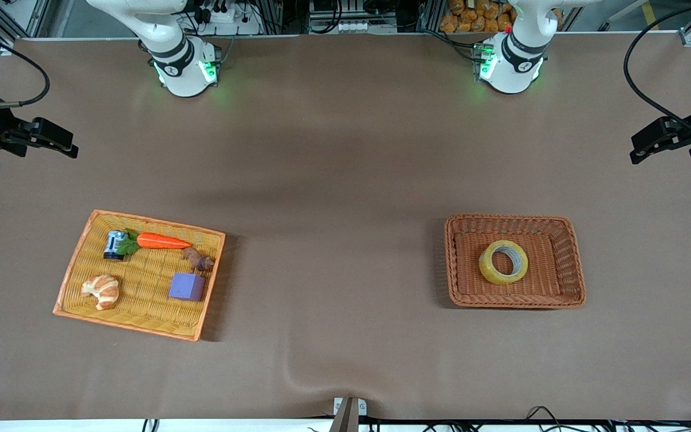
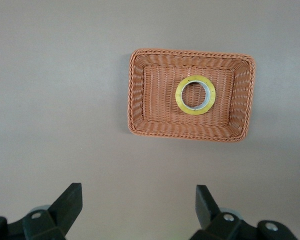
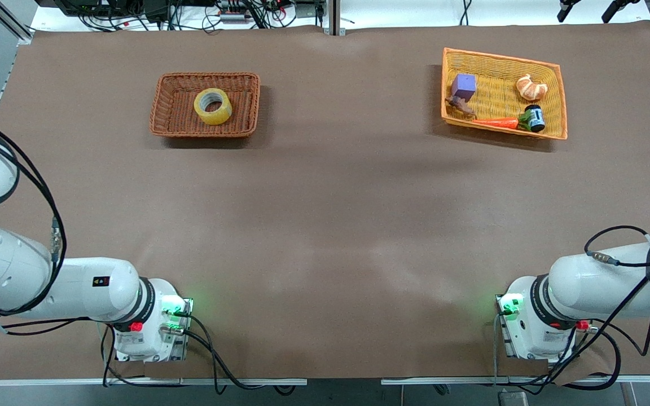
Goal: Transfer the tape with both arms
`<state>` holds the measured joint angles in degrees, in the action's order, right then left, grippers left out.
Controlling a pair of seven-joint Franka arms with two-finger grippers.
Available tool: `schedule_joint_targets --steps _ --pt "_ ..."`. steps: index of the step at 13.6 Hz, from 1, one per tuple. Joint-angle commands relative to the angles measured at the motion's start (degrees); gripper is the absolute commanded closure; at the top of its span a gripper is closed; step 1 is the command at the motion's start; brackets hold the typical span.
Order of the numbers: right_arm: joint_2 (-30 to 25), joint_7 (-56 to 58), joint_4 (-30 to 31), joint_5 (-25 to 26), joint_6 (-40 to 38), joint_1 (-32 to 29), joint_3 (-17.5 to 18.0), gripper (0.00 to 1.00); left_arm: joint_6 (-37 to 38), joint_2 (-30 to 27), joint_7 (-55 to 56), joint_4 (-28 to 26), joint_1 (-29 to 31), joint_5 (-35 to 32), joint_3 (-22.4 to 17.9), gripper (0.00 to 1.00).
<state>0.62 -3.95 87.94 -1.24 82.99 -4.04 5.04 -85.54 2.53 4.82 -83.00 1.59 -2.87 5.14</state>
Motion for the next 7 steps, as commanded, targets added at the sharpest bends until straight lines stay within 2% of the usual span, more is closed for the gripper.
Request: schedule_joint_targets --steps 1,7 --pt "-0.5 0.3 0.5 -0.2 0.4 -0.7 0.6 0.0 -1.0 -0.9 0.3 -1.5 0.1 0.2 0.2 0.0" --pt "-0.4 0.3 0.5 -0.3 0.6 -0.7 0.6 0.0 -1.0 -0.2 -0.3 -1.0 -0.9 0.8 0.7 0.0"
